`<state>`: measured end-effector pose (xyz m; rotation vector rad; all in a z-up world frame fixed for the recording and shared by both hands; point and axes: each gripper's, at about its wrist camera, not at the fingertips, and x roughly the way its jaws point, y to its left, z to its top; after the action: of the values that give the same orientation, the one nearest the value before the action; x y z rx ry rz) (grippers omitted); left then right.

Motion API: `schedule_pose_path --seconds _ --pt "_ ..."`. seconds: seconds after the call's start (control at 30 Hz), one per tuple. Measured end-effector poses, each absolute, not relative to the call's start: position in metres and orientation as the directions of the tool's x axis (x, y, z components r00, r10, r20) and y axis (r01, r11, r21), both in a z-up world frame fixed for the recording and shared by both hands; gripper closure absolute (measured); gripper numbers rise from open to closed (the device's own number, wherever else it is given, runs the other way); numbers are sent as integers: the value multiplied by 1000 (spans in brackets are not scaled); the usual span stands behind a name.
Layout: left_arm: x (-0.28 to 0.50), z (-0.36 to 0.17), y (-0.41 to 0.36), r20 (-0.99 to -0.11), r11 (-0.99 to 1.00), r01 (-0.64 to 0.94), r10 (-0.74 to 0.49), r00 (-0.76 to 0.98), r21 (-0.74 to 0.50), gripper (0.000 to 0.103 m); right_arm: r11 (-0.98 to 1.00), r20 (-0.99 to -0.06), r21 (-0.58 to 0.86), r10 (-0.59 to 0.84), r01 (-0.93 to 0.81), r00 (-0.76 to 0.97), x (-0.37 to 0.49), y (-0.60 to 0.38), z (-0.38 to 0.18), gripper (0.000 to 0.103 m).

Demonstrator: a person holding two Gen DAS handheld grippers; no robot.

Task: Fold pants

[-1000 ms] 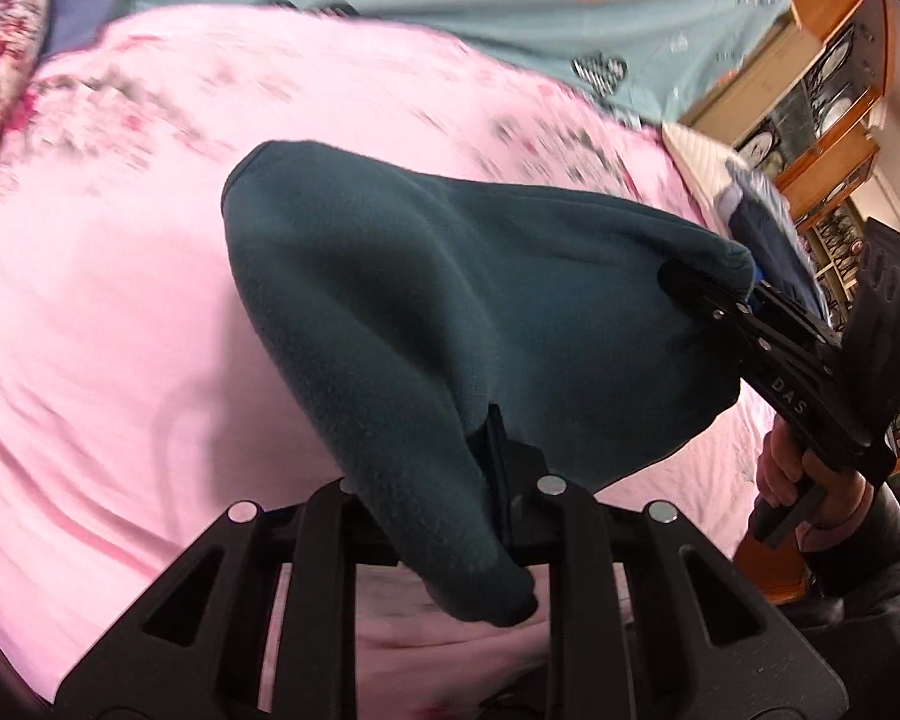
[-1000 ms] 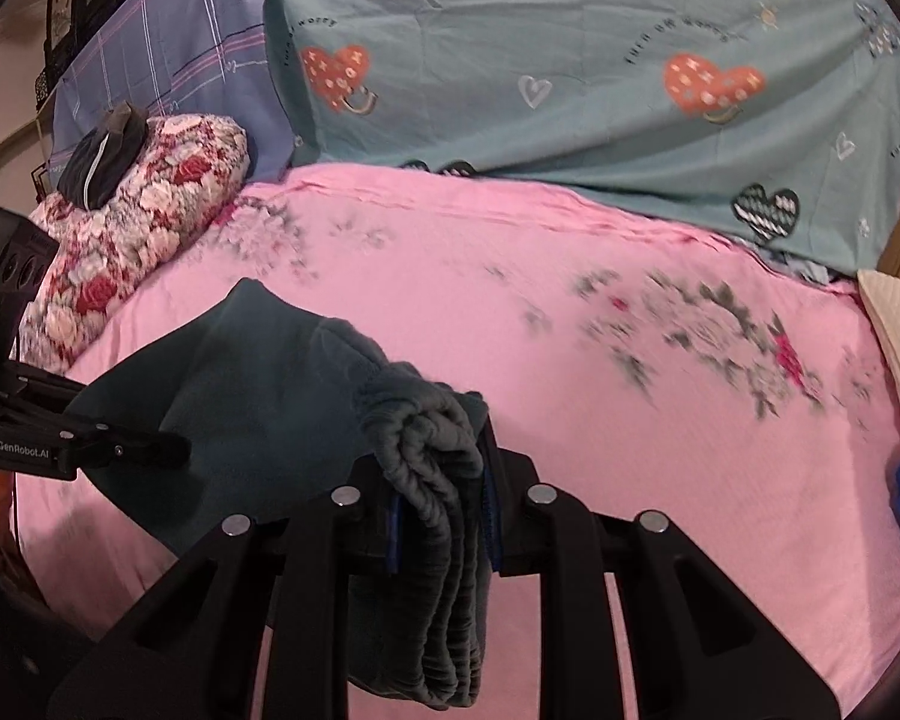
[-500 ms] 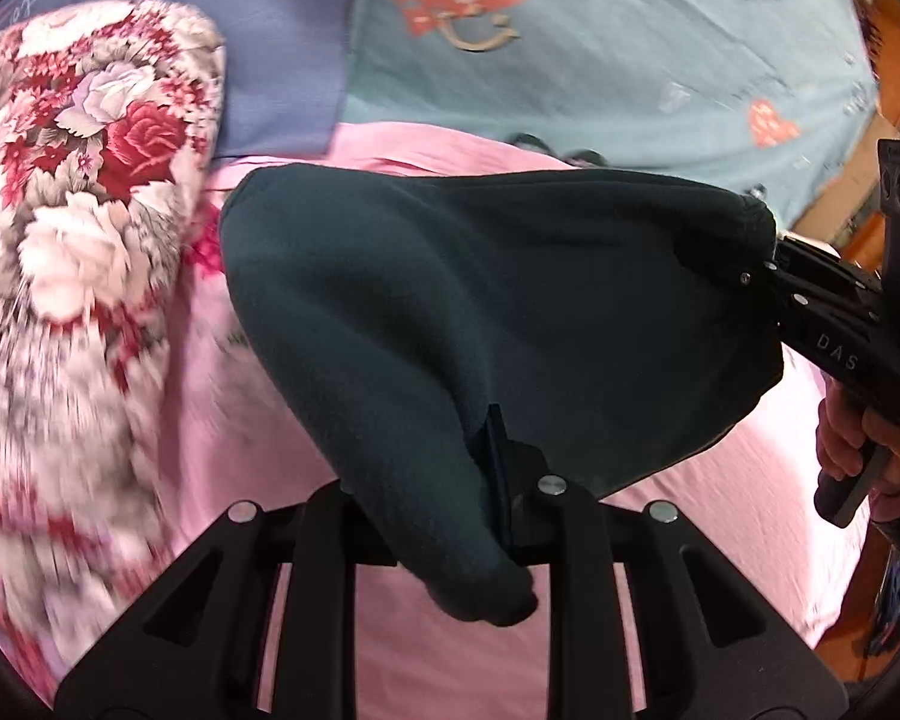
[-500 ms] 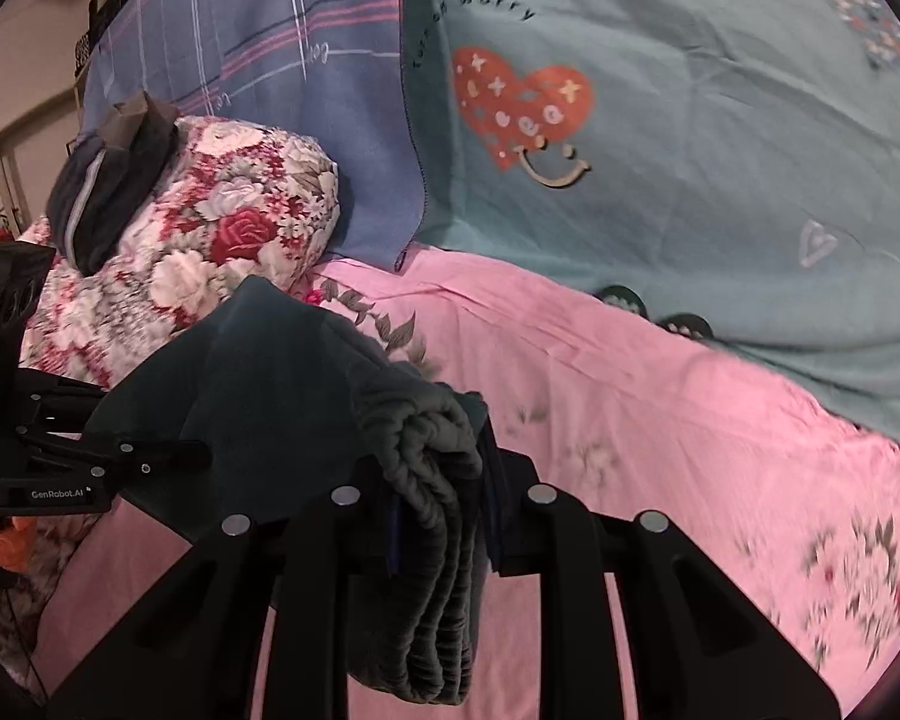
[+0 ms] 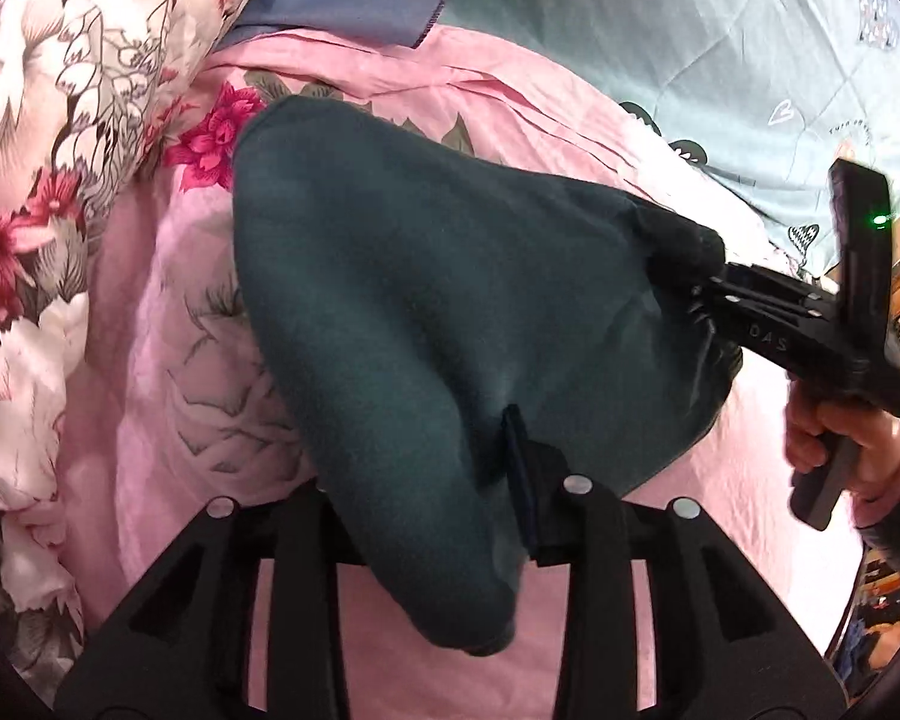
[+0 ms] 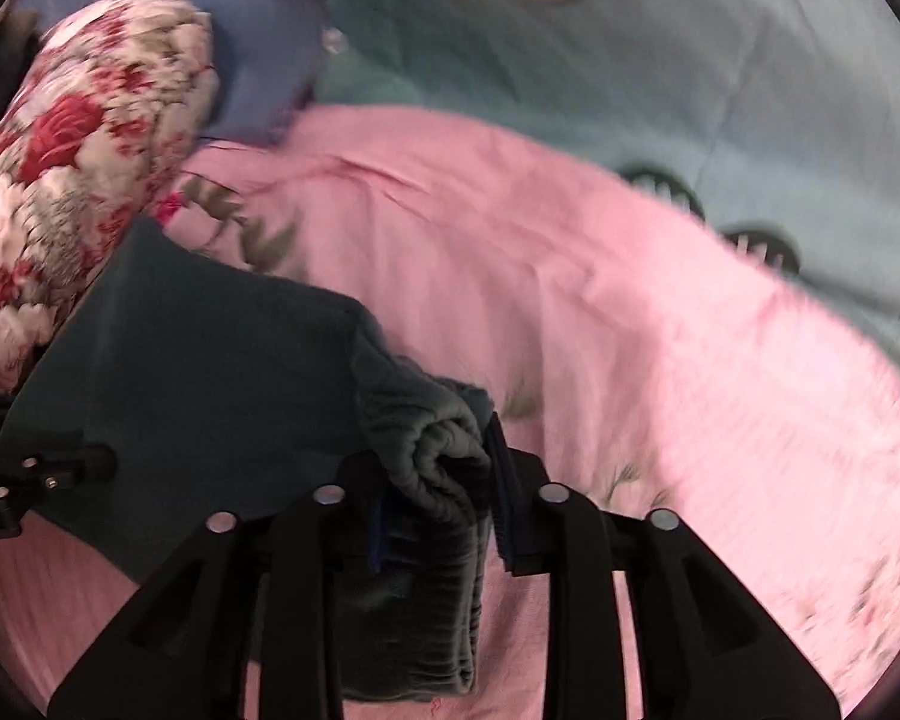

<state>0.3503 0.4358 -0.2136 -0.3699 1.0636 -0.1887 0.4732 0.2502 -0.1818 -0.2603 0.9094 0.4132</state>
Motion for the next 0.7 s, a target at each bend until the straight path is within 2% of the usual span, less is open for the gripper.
schedule_pose_path --seconds 0.03,0.1,0.17,0.23,0.33,0.37,0.43,0.53,0.63,0.7 --pt "351 -213 438 -820 924 -29 -324 472 -382 62 901 -810 -39 224 -432 542 475 246 -181 51" --pt "346 -207 443 -842 937 -57 -282 459 -345 36 905 -825 -11 231 -424 515 474 238 -174 48" --pt "336 -195 447 -849 950 -90 -220 480 -297 31 913 -801 -5 241 -409 548 463 229 -158 48" --pt "324 -178 459 -846 953 -117 -185 501 -278 31 914 -752 7 272 -405 601 443 220 -137 48" --pt "316 -166 474 -825 931 -148 -212 524 -333 39 874 -688 22 365 -485 627 416 226 -116 49" --pt "314 -163 474 -825 935 -155 -194 531 -320 43 857 -674 3 383 -515 632 408 233 -112 51" --pt "314 -156 468 -820 952 -145 -147 553 -268 44 820 -663 -7 425 -573 616 402 247 -111 55" --pt "321 -160 453 -814 952 -100 -189 549 -289 47 771 -696 59 487 -635 527 416 266 -126 61" --pt "332 -177 441 -854 971 -92 -148 500 -222 51 825 -763 62 402 -562 506 456 259 -159 63" --pt "333 -194 443 -877 974 -115 -119 465 -193 54 847 -773 155 424 -508 472 480 237 -179 80"
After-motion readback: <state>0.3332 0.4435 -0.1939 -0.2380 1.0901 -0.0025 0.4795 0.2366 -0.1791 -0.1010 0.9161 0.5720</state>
